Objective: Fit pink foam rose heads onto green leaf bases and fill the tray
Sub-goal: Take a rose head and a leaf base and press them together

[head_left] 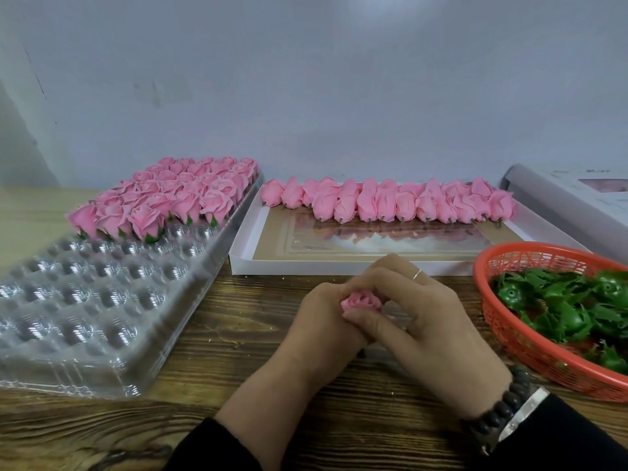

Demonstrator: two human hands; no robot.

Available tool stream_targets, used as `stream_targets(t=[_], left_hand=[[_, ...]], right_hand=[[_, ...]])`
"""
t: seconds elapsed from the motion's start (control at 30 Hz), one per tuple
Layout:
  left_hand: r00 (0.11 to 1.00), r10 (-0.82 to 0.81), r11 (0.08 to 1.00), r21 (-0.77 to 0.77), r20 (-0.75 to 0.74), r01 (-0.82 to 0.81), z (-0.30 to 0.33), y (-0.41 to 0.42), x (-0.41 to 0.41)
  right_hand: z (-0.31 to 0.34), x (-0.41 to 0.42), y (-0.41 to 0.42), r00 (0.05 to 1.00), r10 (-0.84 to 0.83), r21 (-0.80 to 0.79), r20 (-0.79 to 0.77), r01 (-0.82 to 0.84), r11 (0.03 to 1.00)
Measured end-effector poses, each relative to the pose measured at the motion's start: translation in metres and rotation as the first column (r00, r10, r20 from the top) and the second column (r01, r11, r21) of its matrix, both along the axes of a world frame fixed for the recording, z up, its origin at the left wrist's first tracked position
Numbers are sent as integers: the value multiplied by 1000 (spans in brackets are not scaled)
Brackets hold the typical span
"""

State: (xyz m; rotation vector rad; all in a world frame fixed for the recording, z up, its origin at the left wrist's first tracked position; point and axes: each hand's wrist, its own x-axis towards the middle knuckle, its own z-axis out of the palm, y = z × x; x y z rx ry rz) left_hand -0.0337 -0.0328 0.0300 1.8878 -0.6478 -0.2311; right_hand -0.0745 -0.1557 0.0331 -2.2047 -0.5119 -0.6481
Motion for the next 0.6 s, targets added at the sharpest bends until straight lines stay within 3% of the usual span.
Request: stream_targets(t=[0.17, 0.27, 0.37, 0.6], left_hand=[[998, 38, 998, -58, 51, -35, -5, -6, 1], [999, 26, 999, -43, 43, -24, -7, -9, 1], [999, -30, 998, -50, 35, 32, -6, -11, -4], [963, -46, 999, 26, 267, 40, -4, -20, -6]], right_hand=[[-2, 0, -1, 995, -96, 387, -11, 93, 918], [-3, 2, 1, 993, -107, 486, -50, 118, 866], [-2, 3, 10, 992, -87, 478, -89, 119, 870], [-8, 6, 16, 989, -76, 311, -127, 113, 944]])
